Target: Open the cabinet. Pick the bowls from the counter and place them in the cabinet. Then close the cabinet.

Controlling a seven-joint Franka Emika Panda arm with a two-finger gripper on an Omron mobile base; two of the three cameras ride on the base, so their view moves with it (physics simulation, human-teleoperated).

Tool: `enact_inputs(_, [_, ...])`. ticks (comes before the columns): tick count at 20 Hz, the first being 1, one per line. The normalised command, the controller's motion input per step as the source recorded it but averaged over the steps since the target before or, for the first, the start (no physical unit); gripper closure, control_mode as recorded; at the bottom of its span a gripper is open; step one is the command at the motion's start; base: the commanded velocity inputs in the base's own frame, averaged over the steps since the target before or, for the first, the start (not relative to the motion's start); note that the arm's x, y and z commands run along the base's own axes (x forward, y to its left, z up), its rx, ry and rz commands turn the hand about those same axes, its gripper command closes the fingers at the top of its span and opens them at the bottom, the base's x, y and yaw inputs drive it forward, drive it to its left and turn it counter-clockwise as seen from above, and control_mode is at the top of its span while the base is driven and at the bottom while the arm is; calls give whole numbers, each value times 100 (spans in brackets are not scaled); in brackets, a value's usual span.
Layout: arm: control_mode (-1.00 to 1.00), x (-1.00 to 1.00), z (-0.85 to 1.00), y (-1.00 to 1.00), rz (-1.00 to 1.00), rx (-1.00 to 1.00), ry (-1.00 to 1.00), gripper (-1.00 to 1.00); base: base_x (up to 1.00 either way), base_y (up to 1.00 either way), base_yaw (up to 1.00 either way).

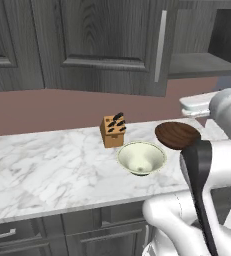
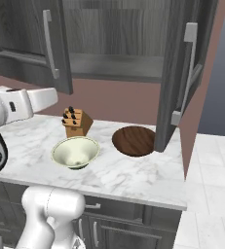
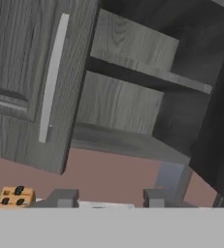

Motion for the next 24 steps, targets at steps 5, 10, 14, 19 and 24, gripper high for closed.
enact_inputs(5, [-100, 0, 46, -17, 5, -7, 0, -100, 0, 0, 0])
enact_inputs(10, [-100, 0, 31, -18, 18, -28, 0, -100, 0, 0, 0])
enact_inputs(14, [-100, 0, 18, -28, 27, -31, 0, -100, 0, 0, 0])
enact_inputs(19, [-100, 0, 0, -18, 33, -32, 2, -100, 0, 0, 0])
enact_inputs(24, [-100, 5, -1, 3, 28, -37, 13, -100, 0, 0, 0])
